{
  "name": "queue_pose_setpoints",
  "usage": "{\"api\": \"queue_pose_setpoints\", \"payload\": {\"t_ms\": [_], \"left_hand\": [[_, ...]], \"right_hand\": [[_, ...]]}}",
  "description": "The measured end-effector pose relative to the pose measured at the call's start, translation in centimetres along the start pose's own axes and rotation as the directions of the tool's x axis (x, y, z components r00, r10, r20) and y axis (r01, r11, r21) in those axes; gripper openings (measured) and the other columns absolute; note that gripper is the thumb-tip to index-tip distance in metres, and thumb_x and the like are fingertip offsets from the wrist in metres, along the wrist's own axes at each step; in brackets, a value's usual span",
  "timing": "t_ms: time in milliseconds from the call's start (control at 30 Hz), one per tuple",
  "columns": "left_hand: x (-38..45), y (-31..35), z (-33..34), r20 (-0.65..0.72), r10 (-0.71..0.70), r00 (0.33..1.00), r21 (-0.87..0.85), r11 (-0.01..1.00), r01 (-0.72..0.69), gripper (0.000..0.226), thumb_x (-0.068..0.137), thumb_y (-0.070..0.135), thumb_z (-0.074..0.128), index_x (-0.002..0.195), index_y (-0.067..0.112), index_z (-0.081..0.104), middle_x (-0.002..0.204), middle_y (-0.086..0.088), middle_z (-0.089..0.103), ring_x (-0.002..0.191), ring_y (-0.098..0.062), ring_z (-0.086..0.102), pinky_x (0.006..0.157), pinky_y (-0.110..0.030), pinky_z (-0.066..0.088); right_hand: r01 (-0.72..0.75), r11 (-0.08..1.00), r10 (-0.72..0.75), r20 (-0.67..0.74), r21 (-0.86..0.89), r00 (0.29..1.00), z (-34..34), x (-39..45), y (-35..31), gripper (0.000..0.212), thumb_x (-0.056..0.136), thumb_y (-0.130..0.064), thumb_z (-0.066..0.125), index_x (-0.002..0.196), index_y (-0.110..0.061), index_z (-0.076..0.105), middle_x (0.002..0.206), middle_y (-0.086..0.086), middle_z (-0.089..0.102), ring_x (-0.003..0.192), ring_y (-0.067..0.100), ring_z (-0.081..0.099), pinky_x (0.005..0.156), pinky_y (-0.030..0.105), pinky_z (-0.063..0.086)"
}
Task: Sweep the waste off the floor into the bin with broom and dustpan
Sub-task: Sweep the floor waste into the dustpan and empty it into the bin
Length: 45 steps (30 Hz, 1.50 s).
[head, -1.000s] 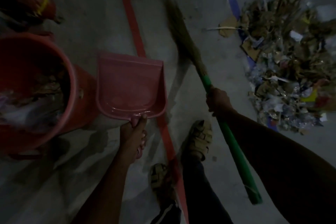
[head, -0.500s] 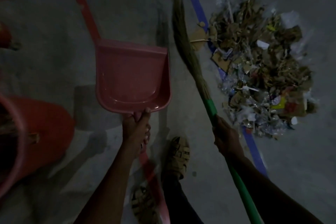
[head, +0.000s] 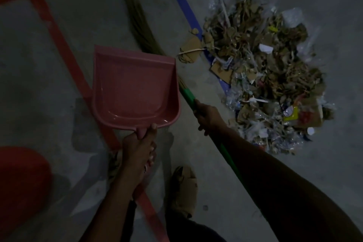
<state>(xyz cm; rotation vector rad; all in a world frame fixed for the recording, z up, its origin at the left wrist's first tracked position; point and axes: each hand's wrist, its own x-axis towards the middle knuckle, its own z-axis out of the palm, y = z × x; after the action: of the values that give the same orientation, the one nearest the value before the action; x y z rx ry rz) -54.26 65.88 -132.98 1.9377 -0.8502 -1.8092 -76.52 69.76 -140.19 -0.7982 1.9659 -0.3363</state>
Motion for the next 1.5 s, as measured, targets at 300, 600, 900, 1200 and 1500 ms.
{"api": "queue_pose_setpoints", "payload": {"t_ms": [300, 600, 900, 1200, 1500], "left_hand": [[3.1, 1.0, 0.7, 0.069, -0.032, 0.997, 0.181, 0.983, 0.019, 0.047, 0.087, 0.053, 0.072, 0.068, 0.015, 0.052, 0.045, 0.002, 0.043, 0.032, -0.012, 0.037, 0.038, -0.019, 0.033], [2.9, 1.1, 1.0, 0.037, -0.086, 0.996, 0.213, 0.974, 0.076, 0.051, 0.086, 0.053, 0.072, 0.067, 0.012, 0.050, 0.043, 0.002, 0.042, 0.029, -0.011, 0.035, 0.036, -0.016, 0.030], [3.4, 1.7, 1.9, 0.089, -0.092, 0.992, 0.239, 0.969, 0.068, 0.041, 0.087, 0.053, 0.071, 0.083, 0.014, 0.060, 0.045, 0.003, 0.041, 0.030, -0.011, 0.035, 0.037, -0.017, 0.031], [3.4, 6.1, 0.9, 0.156, 0.022, 0.987, 0.169, 0.984, -0.049, 0.039, 0.090, 0.047, 0.068, 0.072, 0.017, 0.051, 0.049, -0.003, 0.038, 0.030, -0.013, 0.032, 0.038, -0.017, 0.028], [3.7, 12.2, -2.0, 0.203, -0.013, 0.979, 0.113, 0.994, -0.010, 0.025, 0.093, 0.042, 0.066, 0.085, 0.020, 0.057, 0.049, 0.000, 0.040, 0.032, -0.012, 0.033, 0.039, -0.016, 0.029]], "right_hand": [[-0.151, 0.983, 0.170, -0.206, 0.107, 0.964, 0.0, -2.5, 7.2, 0.048, 0.101, -0.024, 0.046, 0.148, -0.025, 0.039, 0.092, 0.014, 0.066, 0.071, 0.032, 0.069, 0.052, 0.041, 0.057], [0.148, 0.951, -0.245, -0.371, -0.271, 0.896, 1.3, -7.9, 9.2, 0.051, 0.097, -0.014, 0.053, 0.146, -0.007, 0.042, 0.122, 0.014, 0.058, 0.088, 0.026, 0.057, 0.067, 0.040, 0.052], [0.251, 0.960, -0.277, -0.318, -0.120, 0.907, 2.3, 0.4, 2.1, 0.056, 0.095, -0.024, 0.043, 0.149, -0.006, 0.040, 0.125, 0.018, 0.060, 0.098, 0.034, 0.061, 0.079, 0.038, 0.050], [-0.114, 0.977, 0.159, -0.260, 0.181, 0.952, -0.5, 4.4, -0.6, 0.036, 0.103, -0.023, 0.042, 0.137, -0.014, 0.048, 0.092, 0.012, 0.064, 0.072, 0.028, 0.067, 0.060, 0.047, 0.060], [-0.156, 0.980, 0.190, -0.371, 0.121, 0.909, -4.0, -2.0, -0.7, 0.044, 0.102, -0.013, 0.045, 0.146, -0.011, 0.042, 0.092, 0.017, 0.065, 0.070, 0.033, 0.065, 0.059, 0.049, 0.057]]}}
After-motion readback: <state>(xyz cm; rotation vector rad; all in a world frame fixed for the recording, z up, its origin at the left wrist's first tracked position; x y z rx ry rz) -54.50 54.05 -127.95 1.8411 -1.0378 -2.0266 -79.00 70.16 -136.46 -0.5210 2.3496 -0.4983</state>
